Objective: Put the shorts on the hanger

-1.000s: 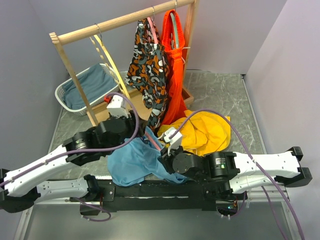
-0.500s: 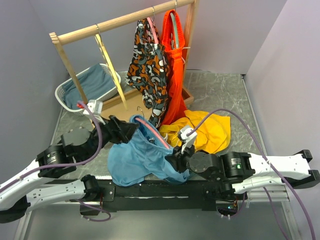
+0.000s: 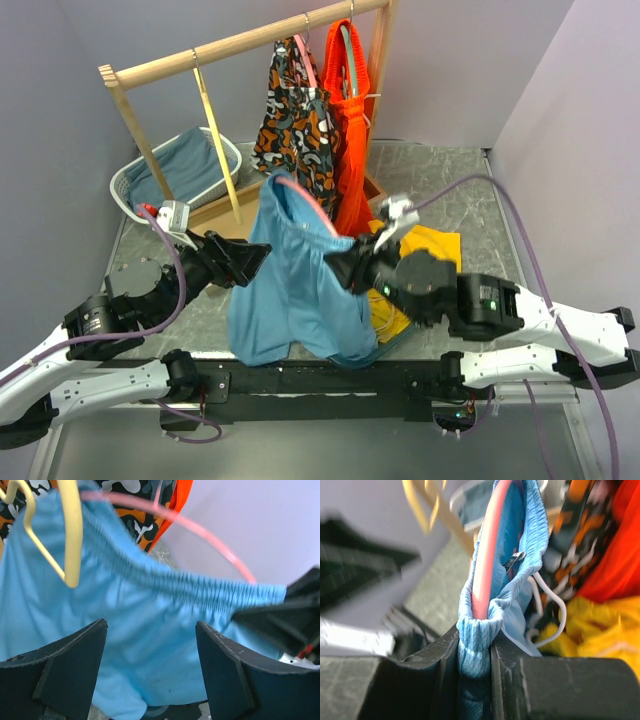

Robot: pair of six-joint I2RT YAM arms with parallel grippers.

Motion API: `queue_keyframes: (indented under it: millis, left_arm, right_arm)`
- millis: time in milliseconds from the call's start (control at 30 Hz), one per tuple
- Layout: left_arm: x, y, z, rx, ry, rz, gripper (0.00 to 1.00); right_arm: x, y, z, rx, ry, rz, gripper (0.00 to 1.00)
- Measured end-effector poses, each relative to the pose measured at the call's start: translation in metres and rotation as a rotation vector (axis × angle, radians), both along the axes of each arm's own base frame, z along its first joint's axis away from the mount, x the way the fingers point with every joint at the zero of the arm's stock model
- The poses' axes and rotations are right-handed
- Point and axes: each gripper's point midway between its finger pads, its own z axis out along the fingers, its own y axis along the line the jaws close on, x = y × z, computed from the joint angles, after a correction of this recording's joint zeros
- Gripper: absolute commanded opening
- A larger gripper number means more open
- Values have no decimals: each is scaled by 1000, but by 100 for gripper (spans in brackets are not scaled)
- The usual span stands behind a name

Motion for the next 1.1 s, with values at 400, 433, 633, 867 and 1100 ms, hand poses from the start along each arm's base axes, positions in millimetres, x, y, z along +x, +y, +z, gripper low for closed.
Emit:
queue_keyframes:
  millis: [400, 433, 633, 867, 1100]
  left_arm:
    - [1, -1, 4, -16, -7, 2, 76]
    - [1, -2, 5, -17, -8, 3, 76]
    - [2, -2, 7, -27, -12, 5, 76]
    - [2, -1, 7, -28, -13, 5, 75]
    - [1, 1, 9, -34, -16, 7, 74]
  right_arm:
    - [52, 30, 85, 117, -42, -72, 0]
    - [54, 32, 89, 124, -44, -77, 0]
    - [68, 44, 132, 189, -67, -100, 0]
    - [85, 51, 156, 229, -84, -130, 0]
    - [101, 73, 153, 210, -80, -146, 0]
